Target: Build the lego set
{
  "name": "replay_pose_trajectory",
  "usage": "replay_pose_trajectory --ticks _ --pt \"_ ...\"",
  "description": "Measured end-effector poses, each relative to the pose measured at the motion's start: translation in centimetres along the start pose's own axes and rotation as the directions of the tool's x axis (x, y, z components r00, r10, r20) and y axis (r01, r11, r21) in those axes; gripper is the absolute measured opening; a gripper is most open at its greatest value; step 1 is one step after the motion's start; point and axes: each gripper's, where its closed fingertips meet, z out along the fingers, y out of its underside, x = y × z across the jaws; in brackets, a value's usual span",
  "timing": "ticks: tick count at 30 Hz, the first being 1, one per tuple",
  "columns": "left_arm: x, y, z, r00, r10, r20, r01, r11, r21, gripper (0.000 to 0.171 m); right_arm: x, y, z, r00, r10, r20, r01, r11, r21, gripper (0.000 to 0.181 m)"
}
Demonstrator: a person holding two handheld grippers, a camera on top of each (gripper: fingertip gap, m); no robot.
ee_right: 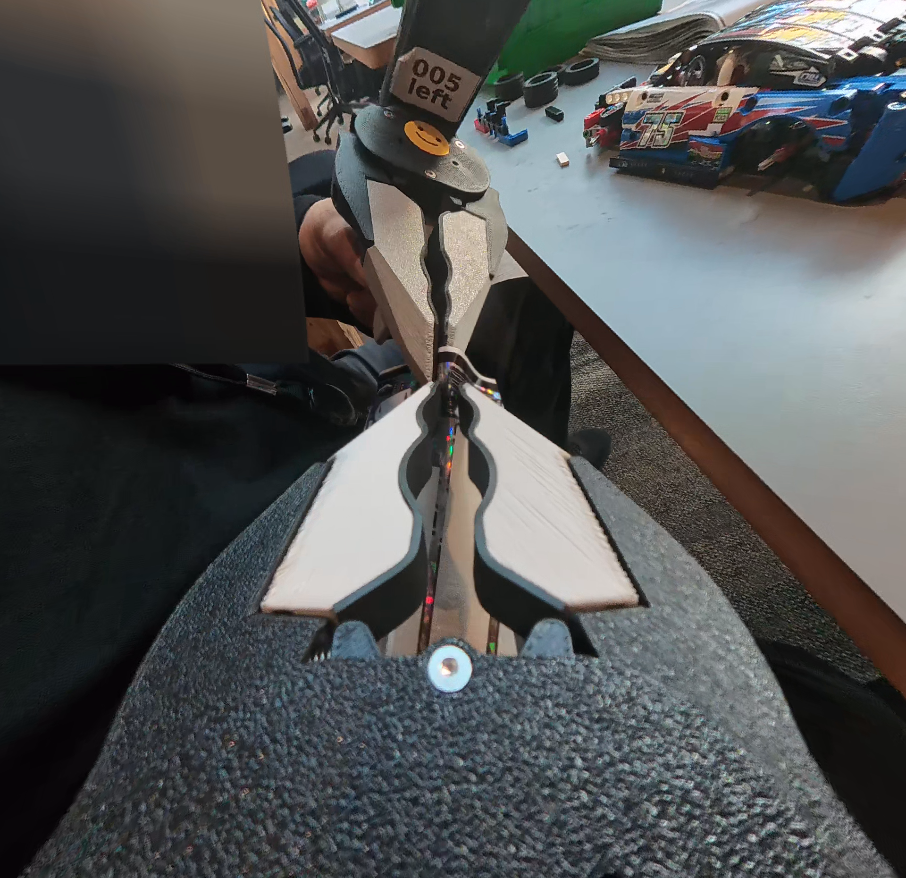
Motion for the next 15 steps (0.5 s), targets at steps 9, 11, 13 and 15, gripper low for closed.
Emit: replay_pose_trajectory --ticks 9,11,13,15 --pt "0.3 -0.7 -0.2 0.993 -0.115 -0.038 0.116 0.993 0.024 0.006 -0.1 -0.4 -0.2 0.994 -0.101 -0.045 0.101 0.995 -0.004 0.000" --pt "0.6 -1.1 -0.2 0.991 -0.128 -0.049 0.129 0.991 0.030 0.010 0.0 -0.6 -0.3 0.981 -0.174 -0.091 0.173 0.985 -0.015 0.000" --pt "0.6 -1.2 -0.2 0.985 -0.160 -0.056 0.162 0.986 0.031 0.009 -0.1 -0.8 -0.5 0.967 -0.225 -0.116 0.224 0.974 -0.030 0.000" --pt "0.7 -1.4 -0.2 0.982 -0.178 -0.065 0.180 0.983 0.034 0.004 -0.2 -1.0 -0.5 0.946 -0.293 -0.141 0.289 0.956 -0.043 0.000"
